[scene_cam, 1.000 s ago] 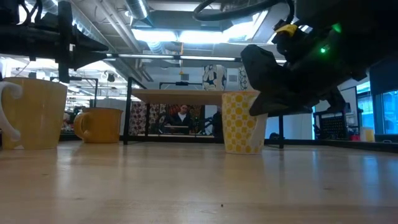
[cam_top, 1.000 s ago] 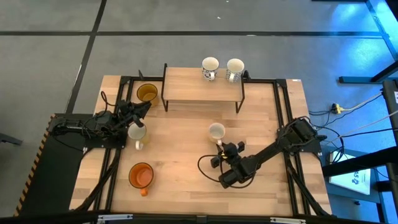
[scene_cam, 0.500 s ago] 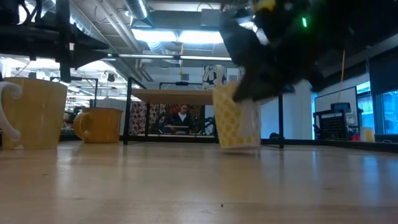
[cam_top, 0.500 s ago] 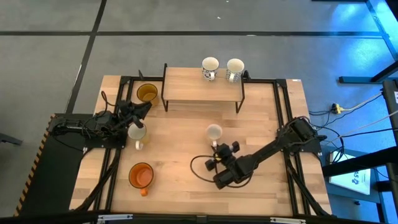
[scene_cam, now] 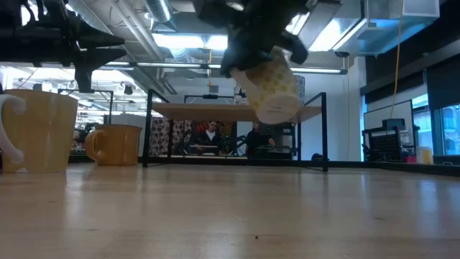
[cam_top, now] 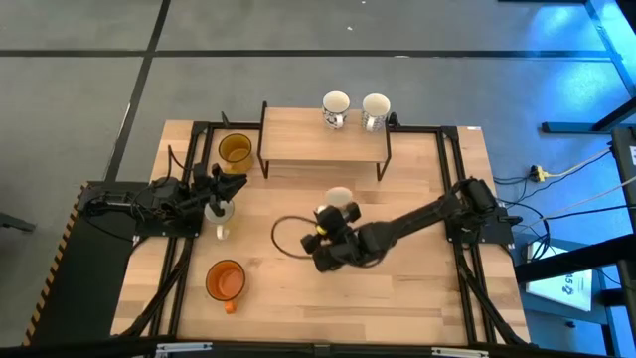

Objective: Place coffee mugs
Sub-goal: Put the yellow patterned mug on the shelf

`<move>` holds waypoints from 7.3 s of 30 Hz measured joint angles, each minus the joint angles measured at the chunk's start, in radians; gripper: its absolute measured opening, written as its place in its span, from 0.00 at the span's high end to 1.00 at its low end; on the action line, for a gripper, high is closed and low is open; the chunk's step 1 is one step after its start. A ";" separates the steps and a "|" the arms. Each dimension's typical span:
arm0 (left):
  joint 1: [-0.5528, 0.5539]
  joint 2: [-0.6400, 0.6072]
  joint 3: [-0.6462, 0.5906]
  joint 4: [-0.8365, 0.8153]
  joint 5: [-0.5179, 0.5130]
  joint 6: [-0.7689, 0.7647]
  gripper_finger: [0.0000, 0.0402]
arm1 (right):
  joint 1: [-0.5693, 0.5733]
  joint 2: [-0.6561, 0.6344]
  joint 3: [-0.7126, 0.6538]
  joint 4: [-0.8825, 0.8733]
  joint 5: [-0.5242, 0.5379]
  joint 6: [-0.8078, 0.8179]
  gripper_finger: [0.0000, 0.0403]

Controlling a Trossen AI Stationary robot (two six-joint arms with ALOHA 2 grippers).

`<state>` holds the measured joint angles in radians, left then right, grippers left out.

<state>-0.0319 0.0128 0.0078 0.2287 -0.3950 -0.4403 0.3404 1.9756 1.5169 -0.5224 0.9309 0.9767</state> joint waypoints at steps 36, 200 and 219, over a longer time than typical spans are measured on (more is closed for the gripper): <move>0.001 0.000 0.000 0.027 0.047 -0.026 0.75 | -0.027 0.170 -0.311 1.104 -0.343 -0.594 1.00; 0.001 0.000 0.000 -0.035 0.067 -0.063 0.75 | 0.069 0.067 -0.319 0.364 0.033 0.008 0.86; 0.001 0.000 0.000 -0.035 0.067 -0.064 0.75 | 0.061 0.030 -0.237 0.359 0.036 -0.092 0.91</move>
<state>-0.0311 0.0132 0.0078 0.1936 -0.3283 -0.5041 0.4014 2.0052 1.2798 -0.1633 0.9672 0.8849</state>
